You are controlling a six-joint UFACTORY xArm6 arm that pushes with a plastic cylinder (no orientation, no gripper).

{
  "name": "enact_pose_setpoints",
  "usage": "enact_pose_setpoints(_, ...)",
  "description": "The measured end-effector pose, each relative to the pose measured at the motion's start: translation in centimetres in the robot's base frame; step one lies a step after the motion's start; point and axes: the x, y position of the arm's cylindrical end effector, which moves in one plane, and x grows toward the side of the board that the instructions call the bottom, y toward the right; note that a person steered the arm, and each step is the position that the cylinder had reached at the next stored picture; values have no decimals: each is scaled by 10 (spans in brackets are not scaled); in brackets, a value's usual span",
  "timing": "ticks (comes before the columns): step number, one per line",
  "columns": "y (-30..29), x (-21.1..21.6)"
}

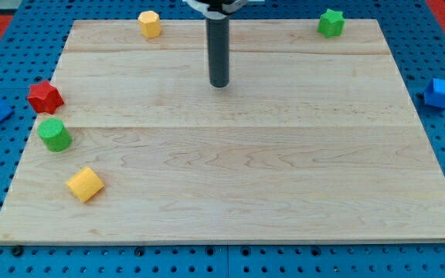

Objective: Move your hand to the bottom right side of the yellow hexagon

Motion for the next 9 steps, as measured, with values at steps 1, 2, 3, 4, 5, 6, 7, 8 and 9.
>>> enact_pose_setpoints(1, -30, 4)
enact_pose_setpoints(2, 30, -4)
enact_pose_setpoints(3, 104, -42)
enact_pose_setpoints(4, 140, -66)
enact_pose_setpoints(5, 11, 9)
enact_pose_setpoints(6, -112, 83)
enact_pose_setpoints(7, -155, 116)
enact_pose_setpoints(8, 12, 77)
enact_pose_setpoints(9, 170, 39)
